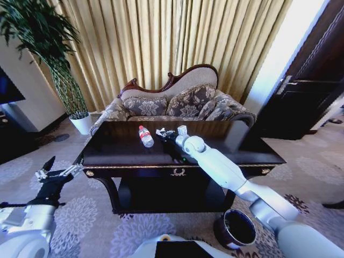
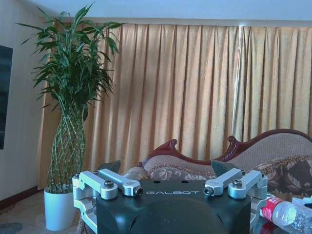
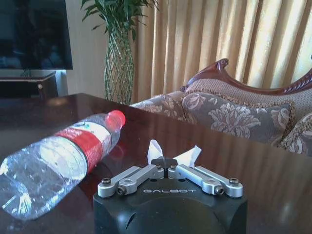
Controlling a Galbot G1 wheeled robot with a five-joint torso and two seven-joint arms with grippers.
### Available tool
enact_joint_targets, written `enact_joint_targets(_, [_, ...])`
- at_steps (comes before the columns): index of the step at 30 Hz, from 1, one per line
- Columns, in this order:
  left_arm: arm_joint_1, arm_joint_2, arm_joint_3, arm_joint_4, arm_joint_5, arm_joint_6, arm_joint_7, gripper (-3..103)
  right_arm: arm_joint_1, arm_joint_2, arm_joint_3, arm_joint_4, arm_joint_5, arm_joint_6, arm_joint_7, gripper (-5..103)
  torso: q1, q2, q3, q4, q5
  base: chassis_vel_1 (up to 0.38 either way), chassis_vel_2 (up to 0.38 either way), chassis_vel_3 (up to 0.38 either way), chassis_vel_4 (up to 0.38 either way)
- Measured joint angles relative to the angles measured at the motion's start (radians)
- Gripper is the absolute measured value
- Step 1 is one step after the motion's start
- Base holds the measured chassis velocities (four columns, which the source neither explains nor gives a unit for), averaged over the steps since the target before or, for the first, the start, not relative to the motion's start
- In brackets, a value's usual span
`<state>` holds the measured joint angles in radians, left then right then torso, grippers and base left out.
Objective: Move to the front of the table and place the trash on the table into the trash bin.
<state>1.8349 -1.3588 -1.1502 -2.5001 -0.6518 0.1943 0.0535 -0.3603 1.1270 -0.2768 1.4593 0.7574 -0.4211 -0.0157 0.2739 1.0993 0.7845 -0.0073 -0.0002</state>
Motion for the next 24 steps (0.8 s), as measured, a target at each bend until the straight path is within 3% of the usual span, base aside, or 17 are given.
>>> enact_joint_targets(4, [-0.001, 0.001, 0.004, 0.0, 0.0, 0.0, -0.001, 100, -0.002, -0.008, 0.016, 0.016, 0.0, 0.0, 0.0, 0, 0.0, 0.0, 0.0, 0.0001, 0.0, 0.0, 0.0, 0.0, 0.0])
enact_joint_targets(12, [-0.001, -0.001, 0.011, 0.0, 0.001, 0.001, -0.002, 100, -0.069, -0.096, 0.112, 0.133, 0.002, 0.0, 0.004, 0, 0.0, 0.0, 0.0, 0.0, -0.0001, 0.0, 0.0, 0.0, 0.0])
enact_joint_targets(24, [0.002, 0.018, 0.03, 0.0, 0.005, 0.001, -0.003, 100, -0.362, -0.208, 0.394, 0.29, 0.004, 0.035, 0.028, 0, 0.0, 0.0, 0.0, -0.0002, 0.0003, 0.0, 0.0, 0.0, 0.0])
